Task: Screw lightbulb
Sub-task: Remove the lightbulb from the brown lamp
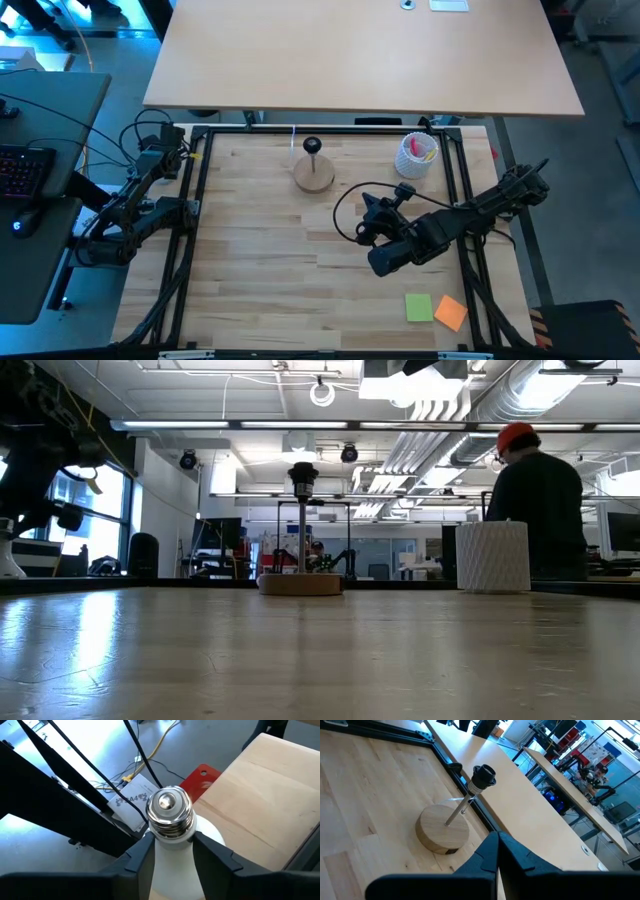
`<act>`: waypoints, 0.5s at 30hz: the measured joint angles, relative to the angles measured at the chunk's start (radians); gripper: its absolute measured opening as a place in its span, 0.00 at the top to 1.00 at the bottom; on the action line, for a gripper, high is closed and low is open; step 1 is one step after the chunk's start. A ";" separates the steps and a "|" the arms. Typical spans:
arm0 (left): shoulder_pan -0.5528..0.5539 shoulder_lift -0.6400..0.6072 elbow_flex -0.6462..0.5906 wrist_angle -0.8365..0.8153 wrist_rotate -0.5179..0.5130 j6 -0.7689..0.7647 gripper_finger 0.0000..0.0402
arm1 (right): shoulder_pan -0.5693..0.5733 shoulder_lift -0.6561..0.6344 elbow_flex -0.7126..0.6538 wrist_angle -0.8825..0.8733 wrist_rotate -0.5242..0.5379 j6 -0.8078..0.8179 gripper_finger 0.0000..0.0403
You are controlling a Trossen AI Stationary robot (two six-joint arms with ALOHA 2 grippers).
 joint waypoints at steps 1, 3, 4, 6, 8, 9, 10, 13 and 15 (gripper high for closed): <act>0.000 0.000 0.000 0.000 0.000 0.000 0.70 | 0.000 0.000 0.000 0.000 0.000 0.000 1.00; 0.000 0.000 0.000 0.000 0.000 0.000 0.70 | 0.000 0.000 0.000 0.000 0.000 0.000 1.00; 0.000 0.000 0.000 0.000 0.000 0.000 0.70 | 0.000 0.000 0.000 0.000 0.000 0.000 1.00; 0.000 0.000 0.000 0.000 0.000 0.000 0.70 | 0.000 0.000 0.000 0.000 0.000 0.000 1.00; 0.000 0.000 0.000 0.000 0.000 0.000 0.71 | 0.000 0.000 0.000 0.000 0.000 0.000 1.00; 0.000 0.000 0.000 0.000 0.000 0.000 0.71 | 0.000 0.000 0.000 0.000 0.000 0.000 1.00; 0.000 0.000 0.000 0.000 0.000 0.000 0.71 | 0.000 0.000 0.000 0.000 0.000 0.000 1.00; 0.000 0.000 0.000 0.000 0.000 0.000 0.71 | 0.000 0.000 0.000 0.000 0.000 0.000 1.00; -0.001 -0.002 0.000 0.001 0.001 0.007 0.71 | 0.000 0.000 0.000 0.000 0.000 0.000 1.00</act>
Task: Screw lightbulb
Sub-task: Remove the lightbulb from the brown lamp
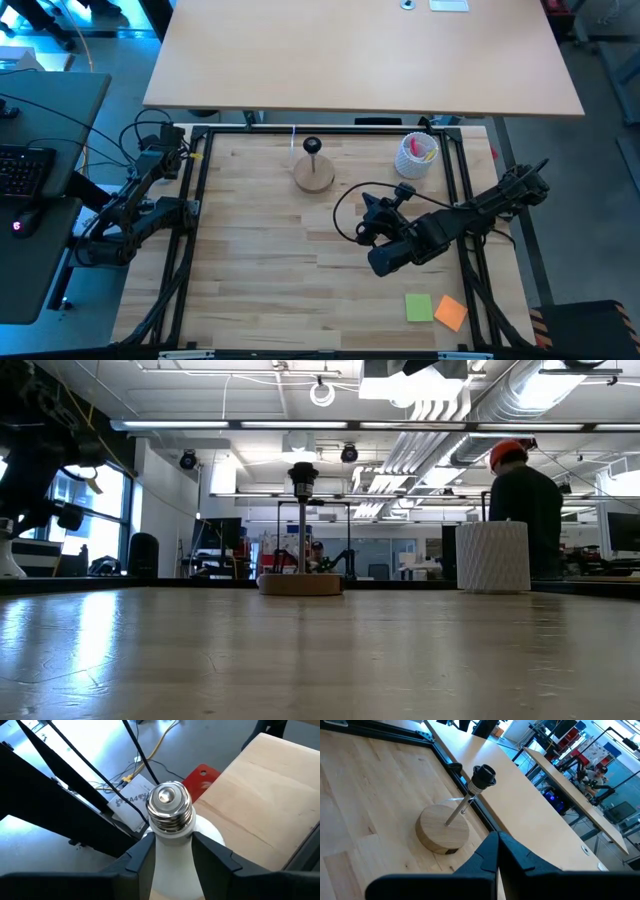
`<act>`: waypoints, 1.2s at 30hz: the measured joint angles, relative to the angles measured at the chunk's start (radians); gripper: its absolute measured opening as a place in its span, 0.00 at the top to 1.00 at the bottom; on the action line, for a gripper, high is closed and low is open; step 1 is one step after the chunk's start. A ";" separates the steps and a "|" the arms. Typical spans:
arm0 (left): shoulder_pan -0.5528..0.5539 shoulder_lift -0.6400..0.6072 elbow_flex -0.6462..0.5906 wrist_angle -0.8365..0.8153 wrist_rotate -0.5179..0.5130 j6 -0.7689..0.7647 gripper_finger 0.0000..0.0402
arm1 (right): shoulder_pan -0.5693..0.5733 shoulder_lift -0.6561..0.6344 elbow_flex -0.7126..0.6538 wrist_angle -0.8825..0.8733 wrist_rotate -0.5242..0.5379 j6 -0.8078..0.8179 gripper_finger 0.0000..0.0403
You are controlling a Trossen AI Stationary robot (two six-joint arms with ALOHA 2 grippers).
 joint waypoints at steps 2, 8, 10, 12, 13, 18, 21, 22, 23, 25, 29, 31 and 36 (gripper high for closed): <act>-0.005 -0.007 0.000 0.010 -0.001 0.021 0.71 | 0.000 0.000 0.000 0.000 0.000 0.000 1.00; -0.018 -0.018 0.000 0.021 -0.030 0.039 0.73 | 0.000 0.000 0.000 0.000 0.000 0.000 1.00; -0.018 -0.018 0.000 0.022 -0.030 0.043 0.76 | 0.000 0.000 0.000 0.000 0.000 0.000 1.00; -0.018 -0.018 0.000 0.023 -0.033 0.046 0.79 | 0.000 0.000 0.000 0.000 0.000 0.000 1.00; -0.018 -0.018 0.000 0.023 -0.033 0.046 0.81 | 0.000 0.000 0.000 0.000 0.000 0.000 1.00; -0.018 -0.018 0.000 0.023 -0.034 0.044 0.89 | 0.000 0.000 0.000 0.000 0.000 0.000 1.00; -0.018 -0.018 0.000 0.022 -0.034 0.038 0.91 | 0.000 0.000 0.000 0.000 0.000 0.000 1.00; -0.018 -0.018 0.000 0.022 -0.034 0.038 0.91 | 0.000 0.000 0.000 0.000 0.000 0.000 1.00; -0.018 -0.018 0.000 0.021 -0.034 0.037 0.92 | 0.000 0.000 0.000 0.000 0.000 0.000 1.00; -0.018 -0.018 0.000 0.021 -0.033 0.035 0.92 | 0.000 0.000 0.000 0.000 0.000 0.000 1.00; -0.018 -0.018 0.000 0.015 -0.031 0.028 0.92 | 0.000 0.000 0.000 0.000 0.000 0.000 1.00; -0.018 -0.018 0.000 0.009 -0.026 0.019 0.92 | 0.000 0.000 0.000 0.000 0.000 0.000 1.00; -0.018 -0.018 0.000 -0.002 -0.014 -0.010 0.88 | 0.000 0.000 0.000 0.000 0.000 0.000 1.00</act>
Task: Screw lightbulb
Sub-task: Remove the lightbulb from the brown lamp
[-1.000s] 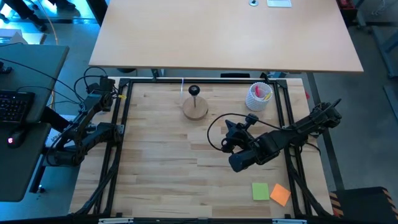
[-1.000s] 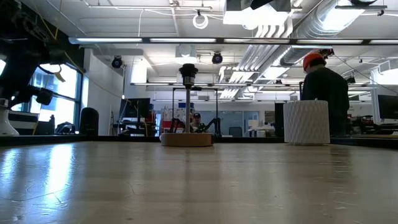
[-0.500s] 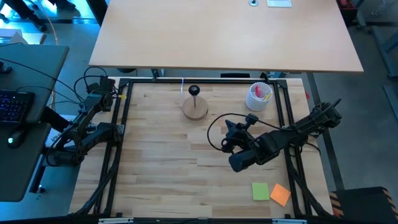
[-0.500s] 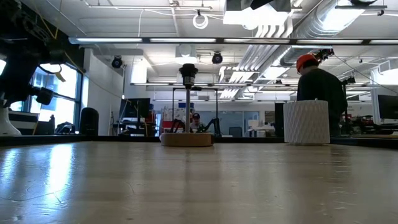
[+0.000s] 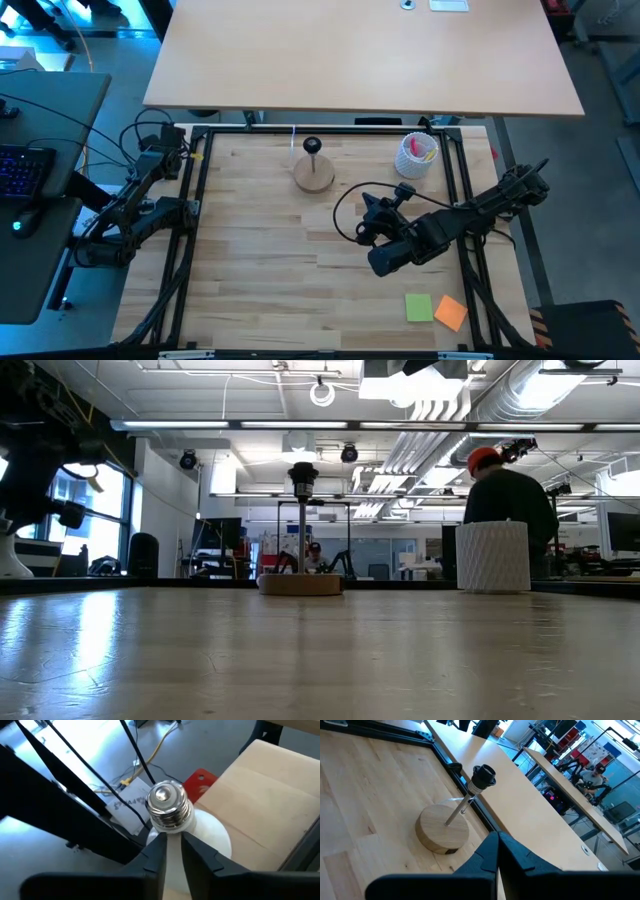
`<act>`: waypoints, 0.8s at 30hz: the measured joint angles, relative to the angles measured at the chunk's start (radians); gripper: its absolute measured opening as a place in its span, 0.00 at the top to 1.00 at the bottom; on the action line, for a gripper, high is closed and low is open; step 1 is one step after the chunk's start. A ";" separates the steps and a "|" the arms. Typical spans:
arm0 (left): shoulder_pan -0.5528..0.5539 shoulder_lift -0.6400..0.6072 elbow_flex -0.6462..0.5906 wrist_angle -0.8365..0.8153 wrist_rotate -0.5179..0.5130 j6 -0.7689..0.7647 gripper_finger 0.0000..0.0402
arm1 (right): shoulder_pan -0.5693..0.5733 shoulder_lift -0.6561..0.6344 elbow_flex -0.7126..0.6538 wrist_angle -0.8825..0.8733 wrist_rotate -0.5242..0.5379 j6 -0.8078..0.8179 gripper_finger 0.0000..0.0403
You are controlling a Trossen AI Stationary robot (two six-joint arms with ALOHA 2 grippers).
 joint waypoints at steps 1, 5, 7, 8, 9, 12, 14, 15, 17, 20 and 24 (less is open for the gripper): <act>0.000 0.000 0.000 -0.006 0.008 -0.015 0.85 | 0.000 0.000 0.000 0.000 0.000 -0.001 1.00; 0.000 0.000 0.000 -0.022 0.028 -0.053 0.74 | 0.000 0.000 0.000 0.000 0.000 -0.005 1.00; 0.000 0.000 0.000 -0.030 0.043 -0.070 0.67 | 0.000 0.000 0.000 0.000 0.000 -0.008 1.00; 0.000 0.000 0.000 -0.035 0.048 -0.078 0.63 | 0.000 0.000 0.000 0.000 0.000 -0.008 1.00; 0.000 0.000 0.000 -0.040 0.052 -0.087 0.60 | 0.000 0.000 0.000 0.000 0.000 -0.008 1.00; -0.007 0.000 0.000 -0.057 0.062 -0.122 0.50 | 0.000 0.000 0.000 0.000 0.000 -0.008 1.00; -0.018 0.000 0.000 -0.067 0.056 -0.149 0.44 | 0.000 0.000 0.000 0.000 0.000 -0.008 1.00; -0.025 0.000 0.000 -0.073 0.045 -0.160 0.42 | 0.000 0.000 0.000 0.000 0.000 -0.008 1.00; -0.036 0.000 0.000 -0.079 0.018 -0.181 0.38 | 0.000 0.000 0.000 0.000 0.000 -0.008 1.00; -0.039 0.000 0.000 -0.078 -0.022 -0.183 0.36 | 0.000 0.000 0.000 0.000 -0.001 -0.008 1.00; -0.036 0.000 0.000 -0.062 -0.054 -0.150 0.35 | 0.000 0.000 0.000 0.000 -0.024 -0.008 1.00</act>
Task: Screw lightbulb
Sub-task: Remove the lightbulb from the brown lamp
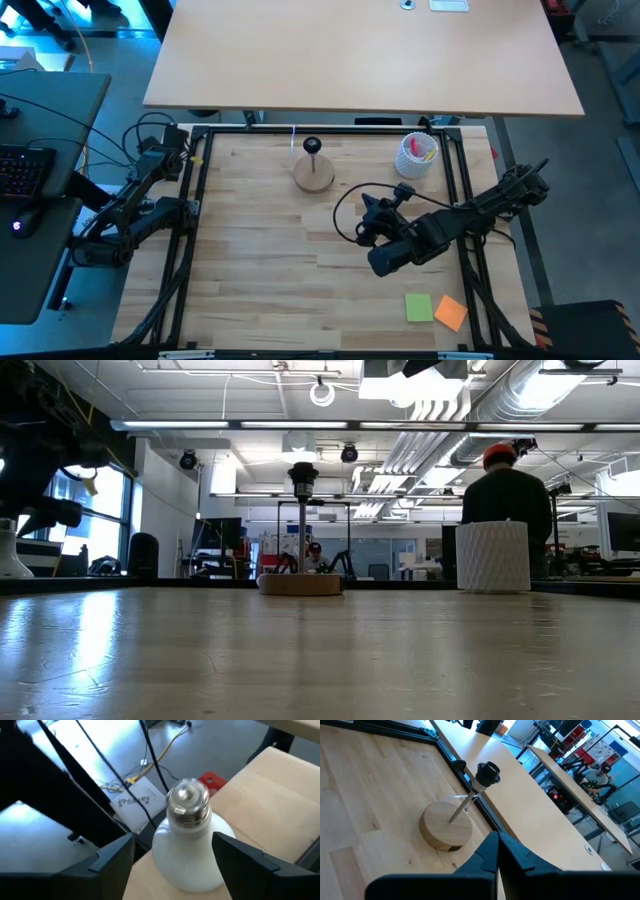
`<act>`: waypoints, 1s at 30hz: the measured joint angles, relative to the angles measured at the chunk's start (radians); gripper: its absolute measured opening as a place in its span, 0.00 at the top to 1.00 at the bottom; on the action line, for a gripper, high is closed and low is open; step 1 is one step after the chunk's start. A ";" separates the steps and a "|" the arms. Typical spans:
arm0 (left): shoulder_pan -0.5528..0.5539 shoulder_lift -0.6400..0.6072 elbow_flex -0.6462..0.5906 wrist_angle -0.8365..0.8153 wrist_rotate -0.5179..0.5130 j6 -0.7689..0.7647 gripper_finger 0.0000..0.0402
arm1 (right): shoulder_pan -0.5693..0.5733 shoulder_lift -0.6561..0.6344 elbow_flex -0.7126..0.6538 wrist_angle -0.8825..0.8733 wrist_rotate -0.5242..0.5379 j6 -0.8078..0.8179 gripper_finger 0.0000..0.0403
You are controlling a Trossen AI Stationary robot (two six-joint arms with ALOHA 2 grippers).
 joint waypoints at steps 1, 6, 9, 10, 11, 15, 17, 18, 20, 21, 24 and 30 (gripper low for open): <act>0.001 0.000 0.000 0.014 -0.006 0.024 0.35 | 0.000 0.000 0.000 0.000 -0.001 0.000 1.00; 0.001 0.000 0.000 0.071 -0.010 0.105 0.35 | 0.000 0.000 0.000 0.000 -0.002 0.007 1.00; 0.001 0.003 0.000 0.071 -0.017 0.101 0.35 | 0.000 0.000 0.000 0.000 -0.002 0.007 1.00; 0.002 0.003 0.000 0.072 -0.026 0.101 0.35 | 0.000 0.000 0.000 0.000 -0.002 0.007 1.00; 0.002 0.003 0.000 0.072 -0.032 0.101 0.35 | 0.000 0.000 0.000 0.000 -0.002 0.007 1.00; 0.016 0.002 -0.007 0.127 -0.034 0.143 0.35 | 0.000 0.000 0.000 0.000 -0.002 0.006 1.00; 0.029 0.003 -0.021 0.143 -0.030 0.172 0.35 | 0.000 0.000 0.000 0.000 -0.002 0.006 1.00; 0.037 0.003 -0.028 0.160 -0.027 0.185 0.35 | 0.000 0.000 0.000 0.000 -0.003 0.005 1.00; 0.051 0.003 -0.037 0.183 -0.021 0.202 0.35 | 0.000 0.000 0.000 0.000 -0.003 0.004 1.00; 0.057 0.003 -0.042 0.195 -0.015 0.208 0.35 | 0.000 0.000 0.000 0.000 -0.003 0.004 1.00; 0.072 0.003 -0.047 0.235 0.001 0.239 0.35 | 0.000 0.000 0.000 0.000 -0.003 0.004 1.00; 0.079 0.001 -0.055 0.276 0.001 0.300 0.35 | 0.000 0.000 0.000 0.000 -0.003 0.004 1.00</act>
